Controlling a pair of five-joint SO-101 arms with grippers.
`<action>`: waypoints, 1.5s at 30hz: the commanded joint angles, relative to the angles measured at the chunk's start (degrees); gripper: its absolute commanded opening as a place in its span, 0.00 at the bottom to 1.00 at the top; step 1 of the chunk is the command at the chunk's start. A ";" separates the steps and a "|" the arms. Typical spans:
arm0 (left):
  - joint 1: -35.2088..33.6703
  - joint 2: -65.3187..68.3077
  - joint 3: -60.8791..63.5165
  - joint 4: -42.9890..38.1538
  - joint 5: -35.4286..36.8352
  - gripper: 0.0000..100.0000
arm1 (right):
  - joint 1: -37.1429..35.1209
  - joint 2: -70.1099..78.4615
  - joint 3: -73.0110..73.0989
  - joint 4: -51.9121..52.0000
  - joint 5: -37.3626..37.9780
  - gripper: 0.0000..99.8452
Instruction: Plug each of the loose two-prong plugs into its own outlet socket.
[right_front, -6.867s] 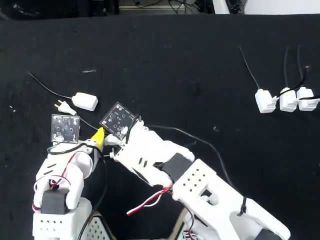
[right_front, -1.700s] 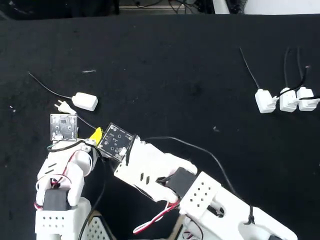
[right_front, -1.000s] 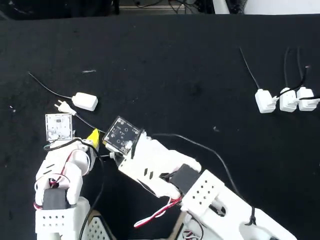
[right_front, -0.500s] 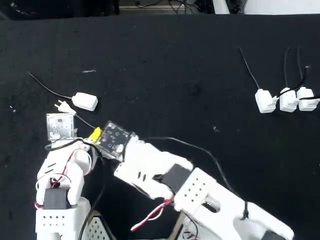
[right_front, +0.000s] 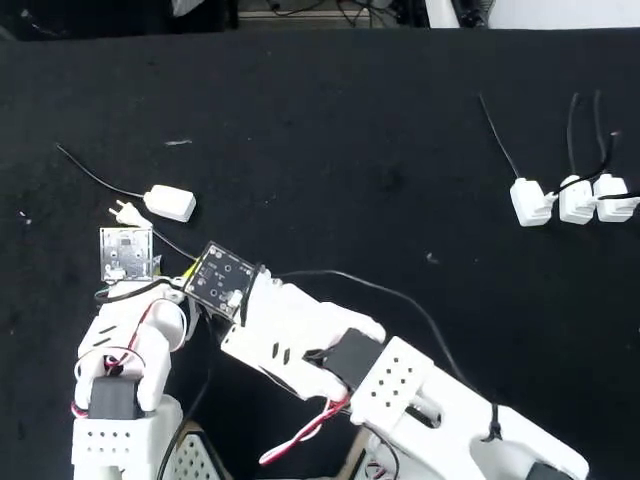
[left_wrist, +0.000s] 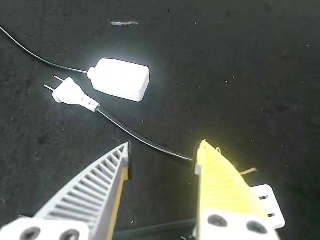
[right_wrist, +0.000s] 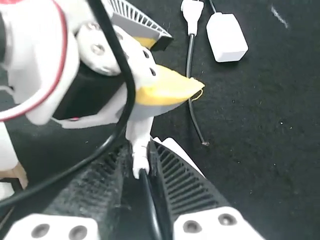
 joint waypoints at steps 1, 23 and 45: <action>0.84 0.53 -0.66 -0.79 -0.26 0.22 | -0.44 -3.56 -2.07 -0.53 -0.62 0.01; 1.63 0.53 0.84 -0.79 -1.67 0.22 | -0.35 -3.56 -2.59 -0.53 -0.79 0.01; -8.66 0.44 -5.49 -0.35 2.64 0.22 | 5.80 -3.12 -2.42 -0.09 -1.67 0.01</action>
